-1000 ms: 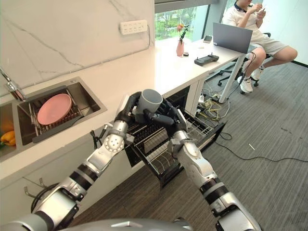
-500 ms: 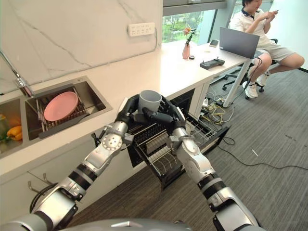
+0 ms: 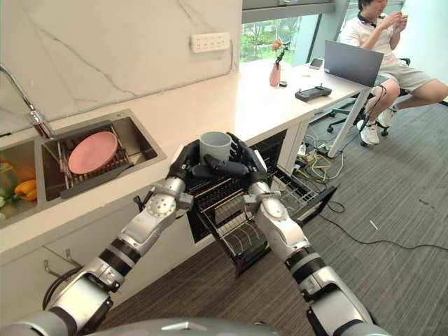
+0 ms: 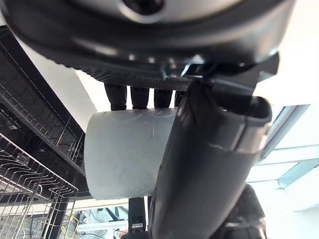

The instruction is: Place the dishes in the dishwasher.

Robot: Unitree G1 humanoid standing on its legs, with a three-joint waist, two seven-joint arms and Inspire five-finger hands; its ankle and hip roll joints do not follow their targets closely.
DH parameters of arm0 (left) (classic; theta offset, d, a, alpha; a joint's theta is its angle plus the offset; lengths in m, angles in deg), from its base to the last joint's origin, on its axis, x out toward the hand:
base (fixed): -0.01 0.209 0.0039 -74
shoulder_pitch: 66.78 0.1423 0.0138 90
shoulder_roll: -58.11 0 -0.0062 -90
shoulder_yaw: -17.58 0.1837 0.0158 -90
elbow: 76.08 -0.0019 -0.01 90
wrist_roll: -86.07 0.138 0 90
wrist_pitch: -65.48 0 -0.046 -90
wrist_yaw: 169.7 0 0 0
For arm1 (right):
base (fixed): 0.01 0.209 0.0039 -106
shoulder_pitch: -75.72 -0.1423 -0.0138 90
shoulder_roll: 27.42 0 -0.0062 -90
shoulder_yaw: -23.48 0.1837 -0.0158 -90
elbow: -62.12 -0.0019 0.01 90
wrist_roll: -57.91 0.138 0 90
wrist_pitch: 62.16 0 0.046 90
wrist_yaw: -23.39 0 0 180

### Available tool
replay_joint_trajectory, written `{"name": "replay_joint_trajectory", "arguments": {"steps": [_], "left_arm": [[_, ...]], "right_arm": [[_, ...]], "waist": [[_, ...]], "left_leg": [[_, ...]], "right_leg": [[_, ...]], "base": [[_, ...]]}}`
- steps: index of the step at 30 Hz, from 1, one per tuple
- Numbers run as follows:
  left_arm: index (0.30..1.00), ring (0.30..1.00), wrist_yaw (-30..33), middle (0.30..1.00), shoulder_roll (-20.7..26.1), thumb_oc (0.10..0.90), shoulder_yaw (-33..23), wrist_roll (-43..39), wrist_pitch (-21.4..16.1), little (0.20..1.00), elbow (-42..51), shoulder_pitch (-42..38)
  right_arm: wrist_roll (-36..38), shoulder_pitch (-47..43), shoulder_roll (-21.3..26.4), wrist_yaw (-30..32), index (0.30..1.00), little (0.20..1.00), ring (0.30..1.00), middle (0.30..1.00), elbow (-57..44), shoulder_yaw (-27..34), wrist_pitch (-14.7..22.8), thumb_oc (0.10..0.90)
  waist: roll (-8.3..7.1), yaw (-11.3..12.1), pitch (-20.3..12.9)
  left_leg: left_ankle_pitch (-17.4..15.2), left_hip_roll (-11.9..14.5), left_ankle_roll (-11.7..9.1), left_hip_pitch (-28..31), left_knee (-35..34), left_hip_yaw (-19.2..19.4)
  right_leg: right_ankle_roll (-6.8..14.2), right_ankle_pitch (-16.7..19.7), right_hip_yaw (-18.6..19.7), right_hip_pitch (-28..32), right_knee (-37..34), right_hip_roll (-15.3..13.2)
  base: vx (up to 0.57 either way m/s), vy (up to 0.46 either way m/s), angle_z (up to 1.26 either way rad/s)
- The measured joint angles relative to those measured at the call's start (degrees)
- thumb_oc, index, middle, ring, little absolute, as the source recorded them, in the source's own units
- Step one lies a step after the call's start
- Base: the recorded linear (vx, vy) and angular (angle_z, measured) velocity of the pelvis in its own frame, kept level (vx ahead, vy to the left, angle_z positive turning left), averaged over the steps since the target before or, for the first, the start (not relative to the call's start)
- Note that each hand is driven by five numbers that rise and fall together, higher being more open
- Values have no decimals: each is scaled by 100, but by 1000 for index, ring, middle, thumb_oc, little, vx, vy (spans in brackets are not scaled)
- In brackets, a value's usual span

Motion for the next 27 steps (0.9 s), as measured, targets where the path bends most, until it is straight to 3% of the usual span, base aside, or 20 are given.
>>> {"name": "replay_joint_trajectory", "arguments": {"steps": [4, 8, 16, 27], "left_arm": [[300, 300, 25, 300, 1, 400, -1, 28, 71, 300, 0, 0], [300, 300, 247, 300, -8, 400, 64, 632, 126, 300, -4, -1], [300, 300, 444, 300, -20, 400, 258, 911, 170, 300, -13, -2], [300, 300, 416, 300, -55, 400, 580, 887, 189, 300, -10, -2]], "right_arm": [[-355, -24, -103, 135, 900, 900, 900, 900, 16, -5, -4, 800], [-613, -93, -268, 343, 900, 900, 900, 900, 99, -44, 10, 800], [-580, -93, -464, 563, 900, 900, 900, 900, 281, -129, 134, 800], [843, -90, -542, 610, 900, 900, 900, 900, 529, -249, 180, 800]], "waist": [[0, 1, 0], [-1, -6, 0], [-2, -10, 0], [-7, -8, -5]], "left_leg": [[2, -3, 2, -5, 1, -10], [3, -3, 2, -7, 2, -13], [3, -8, 3, -7, 3, -14], [7, -10, 4, -22, 3, -37]], "right_leg": [[1, 0, -15, 3, 4, -4], [1, -1, -16, 0, 5, -3], [1, -1, -17, 1, 10, -7], [1, -1, -40, 2, 10, -11]], "base": [[-2, -1, 1], [0, 0, 0], [0, 0, 0], [0, 0, 0]]}}
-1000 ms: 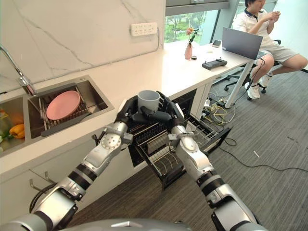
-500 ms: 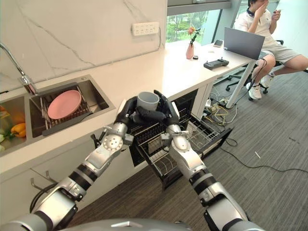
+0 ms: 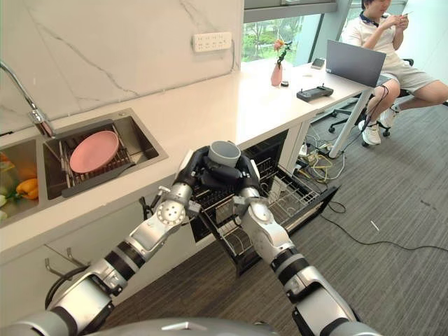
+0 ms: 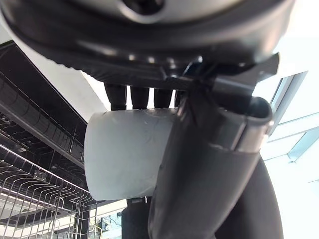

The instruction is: Place the dishes in the dishwasher.

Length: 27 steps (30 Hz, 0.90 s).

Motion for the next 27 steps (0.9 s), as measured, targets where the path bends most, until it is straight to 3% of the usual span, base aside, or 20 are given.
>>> {"name": "replay_joint_trajectory", "arguments": {"steps": [9, 10, 11, 12, 27], "left_arm": [[300, 300, -11, 300, 0, 400, 9, -119, 48, 300, 4, 0], [300, 300, -18, 300, 0, 400, 10, -127, 48, 300, 4, 0], [300, 300, -26, 300, 0, 400, 10, -135, 48, 300, 4, 0], [300, 300, -32, 300, 1, 400, 14, -178, 50, 300, 4, 0], [300, 300, -31, 300, -10, 400, 91, -316, 53, 300, 38, -12]], "right_arm": [[136, 0, 25, -8, 900, 900, 900, 900, 0, -36, -17, 800], [135, 0, 39, -18, 686, 686, 686, 686, 0, -40, -19, 657], [135, 0, 48, -29, 542, 542, 542, 542, 0, -43, -23, 562], [133, 0, 66, -48, 300, 300, 300, 300, 0, -51, -31, 400], [-280, 0, 161, 148, 300, 300, 300, 300, 26, -128, -19, 400]], "waist": [[-3, 9, -2], [-3, 8, -2], [-3, 9, -2], [-4, 10, -2], [-4, -8, -2]], "left_leg": [[2, -2, 0, -18, 0, -26], [2, -2, 0, -19, 0, -30], [2, -2, 0, -20, 0, -33], [2, -2, 0, -23, 0, -38], [5, -5, 1, -45, 0, -57]], "right_leg": [[1, 0, -19, -3, 0, -1], [1, -1, -23, -3, 0, -1], [1, -1, -25, -3, 0, -1], [2, -2, -28, -3, 0, -1], [5, -5, -40, -16, -2, -2]], "base": [[0, 0, 0], [0, 0, 0], [0, 0, 0], [0, 0, 0], [-1, 2, 0]]}}
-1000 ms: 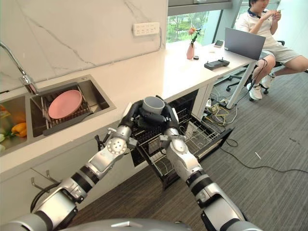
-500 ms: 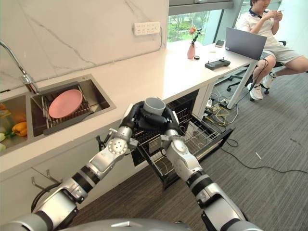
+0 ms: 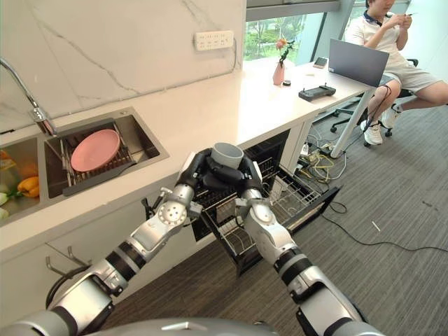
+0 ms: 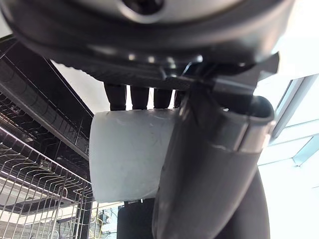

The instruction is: Place the dishes in the dishwasher.

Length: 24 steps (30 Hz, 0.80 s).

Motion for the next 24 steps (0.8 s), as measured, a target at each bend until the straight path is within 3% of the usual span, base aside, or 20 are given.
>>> {"name": "replay_joint_trajectory", "arguments": {"steps": [5, 6, 7, 8, 18, 24], "left_arm": [[302, 302, 1, 302, -2, 402, 7, -9, 1, 302, 0, -126], [568, 568, 1, 568, -1, 579, 12, -8, 2, 568, 0, -165], [693, 693, 1, 693, -2, 662, 28, -5, 2, 693, 0, -224], [900, 900, 1, 900, -1, 800, 34, -6, 3, 900, 0, -252], [900, 900, 110, 900, -167, 800, -31, -178, 1, 900, 365, -673], [900, 900, 140, 900, -166, 800, -72, -159, -2, 900, 655, -804]], "right_arm": [[-276, 0, -149, 314, 300, 300, 300, 300, -94, 175, 27, 400], [-285, 0, -164, 357, 300, 300, 300, 300, -117, 194, 42, 400], [-323, 0, -198, 426, 300, 300, 300, 300, -141, 273, 82, 400], [-354, 0, -210, 475, 300, 300, 300, 300, -168, 282, 98, 400], [-1442, 0, -703, 1513, 300, 300, 300, 300, -470, 801, 609, 400], [-2204, 0, -737, 2020, 300, 300, 300, 300, -813, 894, 743, 400]], "waist": [[0, -17, 0], [1, -18, 0], [1, -22, 0], [1, -23, 0], [31, -90, 12], [35, -89, 11]], "left_leg": [[1, -2, 1, 6, 0, 2], [1, -2, 1, 6, 0, 3], [1, -4, 1, 10, 0, 3], [1, -4, 1, 13, 0, 3], [0, -6, 1, 87, -2, -18], [-1, -7, 0, 97, -8, -92]], "right_leg": [[0, 0, 3, 3, 0, -2], [0, 0, 4, 3, 0, -2], [0, 0, 4, 7, 1, -3], [0, 0, 5, 11, 2, -3], [6, -8, -16, 107, 2, -6], [12, -32, -93, 165, 0, -9]], "base": [[0, 0, 0], [0, 0, 0], [0, 0, 0], [0, 0, 0], [3, 1, 1], [2, 3, 7]]}}
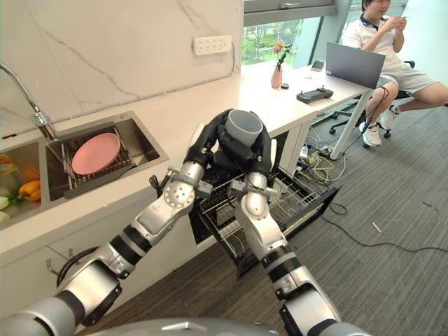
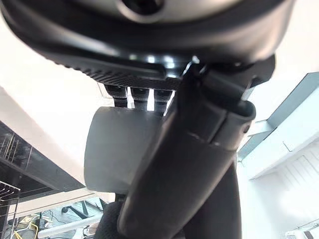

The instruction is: Place the dishes in the dishwasher.

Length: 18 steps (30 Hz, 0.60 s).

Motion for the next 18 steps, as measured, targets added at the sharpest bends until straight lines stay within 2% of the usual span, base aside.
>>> {"name": "replay_joint_trajectory", "arguments": {"steps": [4, 6, 7, 11, 13, 15, 16, 18], "left_arm": [[900, 900, 4, 900, -7, 800, 21, 0, 0, 900, 179, -98], [900, 900, -149, 900, -10, 800, 119, -202, -22, 900, 597, -37], [900, 900, -282, 900, 0, 800, 297, -354, -52, 900, 877, -4], [900, 900, -577, 900, 189, 800, 295, -1627, -75, 900, 960, 77], [900, 900, -950, 900, 414, 800, 258, -2357, -149, 900, 1479, 452], [900, 900, -1258, 900, 565, 800, 261, -2673, -216, 900, 1972, 746], [900, 900, -1523, 900, 635, 800, 244, -2923, -325, 900, 2449, 1045], [900, 900, -1797, 900, 800, 800, 189, -3238, -353, 900, 2759, 1272]], "right_arm": [[-541, -1, -57, 314, 300, 300, 300, 300, -150, 171, 57, 400], [-913, -4, -50, 652, 300, 300, 300, 300, -212, 536, 0, 400], [-993, -10, -13, 898, 300, 300, 300, 300, -204, 944, -48, 400], [-1336, 1, 253, 1020, 300, 300, 300, 300, -294, 1125, -304, 400], [-1463, 3, 379, 1106, 300, 300, 300, 300, -188, 1420, -516, 400], [-1457, 7, 576, 1206, 300, 300, 300, 300, 77, 1877, -691, 400], [-1454, 41, 772, 1256, 300, 300, 300, 300, 391, 2344, -866, 400], [-1450, 163, 879, 1327, 300, 300, 300, 300, 598, 2769, -995, 400]], "waist": [[12, -7, 7], [29, 64, 14], [42, 159, 12], [131, 119, 35], [162, 140, 43], [173, 270, 49], [195, 385, 62], [240, 456, 51]], "left_leg": [[3, -6, 2, -17, 2, -94], [2, -13, 2, -31, -5, -153], [4, -32, 5, -50, -2, -202], [1, -65, 21, -72, 1, -249], [0, -64, 20, -81, 0, -283], [3, -71, 23, -105, 5, -321], [6, -95, 27, -109, 7, -390], [8, -116, 32, -101, 6, -471]], "right_leg": [[5, -23, -94, 39, 1, -4], [21, -46, -148, 67, 2, -10], [34, -58, -189, 79, 5, -22], [48, -61, -228, 93, 8, -38], [53, -70, -262, 100, 6, -40], [57, -77, -304, 101, 8, -34], [75, -89, -379, 136, 7, -42], [100, -115, -464, 195, 5, -62]], "base": [[-1, 2, 12], [0, 3, 18], [-14, 2, 16], [-9, -10, 6], [-14, -10, 10], [-8, -11, 15], [-3, -11, 23], [2, -8, 22]]}}
